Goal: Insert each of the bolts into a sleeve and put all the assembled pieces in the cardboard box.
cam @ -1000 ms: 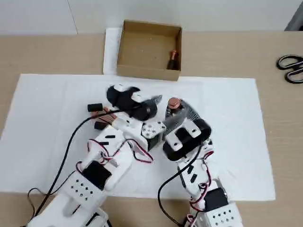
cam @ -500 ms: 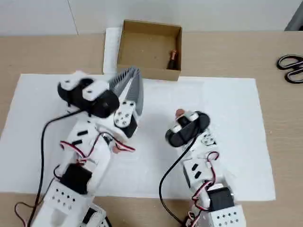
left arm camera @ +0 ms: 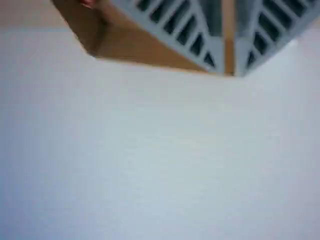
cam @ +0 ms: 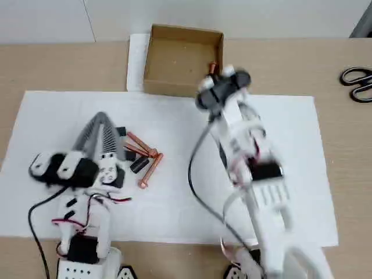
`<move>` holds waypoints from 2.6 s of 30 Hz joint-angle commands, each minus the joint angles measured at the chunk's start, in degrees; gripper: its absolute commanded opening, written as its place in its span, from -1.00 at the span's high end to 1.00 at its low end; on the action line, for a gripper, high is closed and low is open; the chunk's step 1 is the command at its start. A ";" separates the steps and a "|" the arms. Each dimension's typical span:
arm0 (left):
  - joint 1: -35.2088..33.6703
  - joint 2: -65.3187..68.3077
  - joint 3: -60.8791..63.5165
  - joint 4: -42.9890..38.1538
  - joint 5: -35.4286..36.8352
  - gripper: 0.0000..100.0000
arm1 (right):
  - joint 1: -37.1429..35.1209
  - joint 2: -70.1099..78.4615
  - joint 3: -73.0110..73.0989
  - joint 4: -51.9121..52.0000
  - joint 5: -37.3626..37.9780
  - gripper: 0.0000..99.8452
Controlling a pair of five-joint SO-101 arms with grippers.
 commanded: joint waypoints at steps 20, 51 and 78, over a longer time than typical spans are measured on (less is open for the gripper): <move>-11.25 -1.41 0.22 6.42 -0.18 0.99 | -4.44 90.68 -103.65 -2.15 -0.09 0.98; -39.03 -1.41 3.91 7.65 0.26 0.99 | -21.67 90.07 -134.07 58.86 -0.09 0.73; -34.99 -1.41 3.82 25.05 0.18 0.99 | -28.97 64.31 -97.76 71.96 -18.20 0.73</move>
